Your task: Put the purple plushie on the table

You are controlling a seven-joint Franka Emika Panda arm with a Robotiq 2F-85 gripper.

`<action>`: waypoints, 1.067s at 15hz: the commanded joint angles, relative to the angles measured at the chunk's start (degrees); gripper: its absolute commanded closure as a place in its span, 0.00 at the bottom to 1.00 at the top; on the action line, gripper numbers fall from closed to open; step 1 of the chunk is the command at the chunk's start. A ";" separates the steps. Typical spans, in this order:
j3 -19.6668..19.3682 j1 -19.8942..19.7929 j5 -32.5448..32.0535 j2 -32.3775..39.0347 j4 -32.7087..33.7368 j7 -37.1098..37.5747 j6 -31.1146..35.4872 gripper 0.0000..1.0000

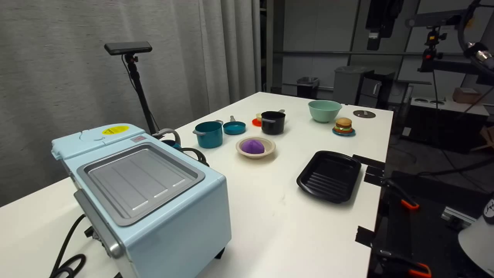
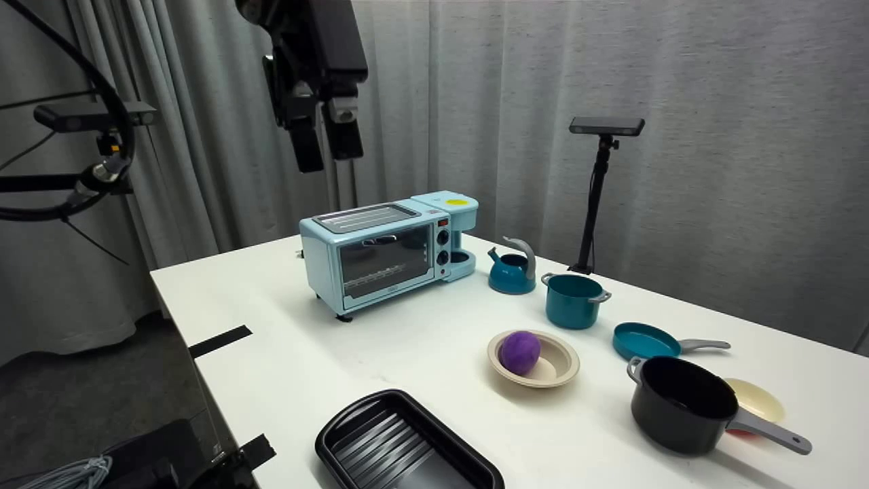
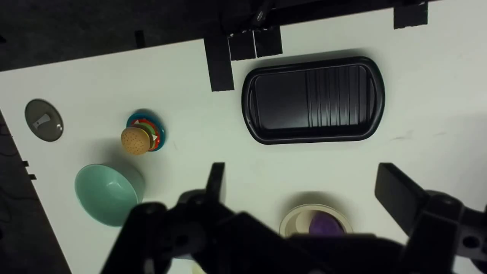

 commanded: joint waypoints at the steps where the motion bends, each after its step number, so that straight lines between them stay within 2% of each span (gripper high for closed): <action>1: -0.76 1.14 -0.55 0.12 0.21 0.60 -0.32 0.00; 14: -0.76 1.14 -0.54 0.12 0.21 0.60 -0.32 0.00; 16: 0.31 1.68 0.00 2.18 0.79 1.47 -0.50 0.00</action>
